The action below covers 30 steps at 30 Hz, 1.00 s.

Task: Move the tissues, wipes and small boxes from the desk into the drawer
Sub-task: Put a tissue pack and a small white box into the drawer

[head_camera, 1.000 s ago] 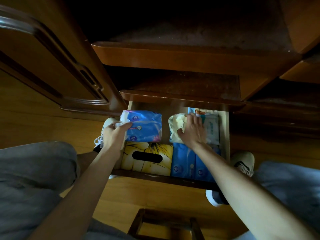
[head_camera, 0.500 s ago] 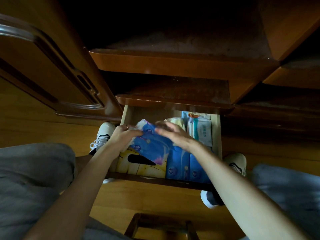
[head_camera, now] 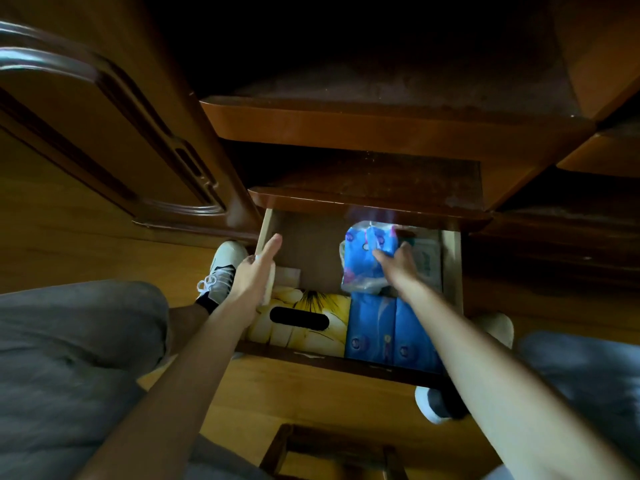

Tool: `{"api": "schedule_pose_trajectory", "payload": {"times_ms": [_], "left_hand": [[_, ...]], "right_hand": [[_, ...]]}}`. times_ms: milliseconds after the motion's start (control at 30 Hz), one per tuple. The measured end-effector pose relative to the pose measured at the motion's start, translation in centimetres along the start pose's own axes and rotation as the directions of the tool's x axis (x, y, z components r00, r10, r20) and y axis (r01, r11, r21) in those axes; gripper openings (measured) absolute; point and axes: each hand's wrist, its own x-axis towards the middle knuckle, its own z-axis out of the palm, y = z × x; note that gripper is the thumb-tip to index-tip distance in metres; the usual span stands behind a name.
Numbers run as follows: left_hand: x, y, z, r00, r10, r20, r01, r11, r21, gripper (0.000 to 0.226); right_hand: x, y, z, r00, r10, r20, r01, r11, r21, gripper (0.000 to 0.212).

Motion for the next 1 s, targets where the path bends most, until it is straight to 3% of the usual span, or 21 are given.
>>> {"api": "schedule_pose_trajectory", "payload": {"times_ms": [67, 100, 200, 300, 400, 467, 533, 633, 700, 767, 800, 867, 933, 1000], "left_hand": [[0.5, 0.0, -0.4, 0.999, -0.036, -0.008, 0.035, 0.997, -0.061, 0.059], [0.6, 0.0, -0.6, 0.999, -0.039, -0.012, 0.037, 0.994, -0.102, 0.046], [1.0, -0.1, -0.9, 0.997, -0.073, -0.019, 0.069, 0.984, -0.166, 0.017], [1.6, -0.3, -0.8, 0.995, -0.089, 0.038, 0.094, 0.983, -0.158, 0.008], [2.3, -0.5, -0.5, 0.998, -0.059, 0.037, 0.062, 0.995, -0.082, 0.006], [2.4, -0.6, -0.2, 0.998, -0.009, 0.068, 0.013, 0.998, -0.062, 0.009], [2.1, -0.8, -0.1, 0.995, 0.02, 0.101, -0.014, 0.998, -0.057, 0.019], [1.9, -0.9, -0.2, 0.991, 0.06, 0.122, -0.047, 0.993, -0.106, 0.024], [1.9, -0.9, -0.3, 0.987, 0.085, 0.134, -0.059, 0.98, -0.188, 0.031], [2.0, -1.2, -0.2, 0.986, 0.089, 0.143, -0.047, 0.96, -0.278, 0.034], [2.0, -1.3, -0.1, 0.984, 0.088, 0.156, -0.036, 0.95, -0.311, 0.029], [2.2, -1.7, 0.4, 0.978, 0.094, 0.187, -0.03, 0.947, -0.319, 0.012], [2.5, -2.1, 0.6, 0.98, 0.105, 0.171, -0.057, 0.962, -0.266, 0.007], [3.0, -2.5, 0.5, 0.974, 0.208, 0.094, -0.209, 0.978, 0.003, 0.028]], "right_hand": [[0.1, -0.2, 0.9, 0.993, -0.111, -0.036, 0.105, 0.983, -0.153, 0.062], [0.0, 0.1, 1.3, 0.977, -0.201, -0.065, 0.176, 0.946, -0.272, 0.066], [-0.2, 1.7, 2.0, 0.92, -0.391, -0.023, 0.292, 0.725, -0.623, 0.068], [0.1, 2.9, 2.6, 0.933, -0.341, 0.115, 0.301, 0.565, -0.768, 0.067], [0.3, 3.0, 2.8, 0.931, -0.333, 0.149, 0.298, 0.462, -0.835, 0.068], [0.1, 2.6, 2.5, 0.936, -0.325, 0.134, 0.292, 0.506, -0.811, 0.069], [-0.6, 2.1, 2.2, 0.905, -0.424, 0.035, 0.308, 0.595, -0.742, 0.071], [-2.6, 0.5, 2.4, 0.749, -0.654, -0.106, 0.449, 0.618, -0.645, 0.061], [-4.1, -1.2, 3.4, 0.632, -0.773, -0.063, 0.615, 0.549, -0.567, 0.048], [-5.6, -3.3, 4.7, 0.583, -0.811, 0.05, 0.741, 0.506, -0.441, 0.035], [-6.4, -4.3, 5.4, 0.632, -0.762, 0.143, 0.754, 0.562, -0.339, 0.038], [-7.2, -5.8, 6.5, 0.763, -0.498, 0.413, 0.611, 0.764, -0.208, 0.054], [-7.0, -6.0, 7.0, 0.77, -0.325, 0.549, 0.5, 0.842, -0.202, 0.059], [-6.1, -5.7, 6.9, 0.768, -0.335, 0.546, 0.504, 0.842, -0.192, 0.045]]}}
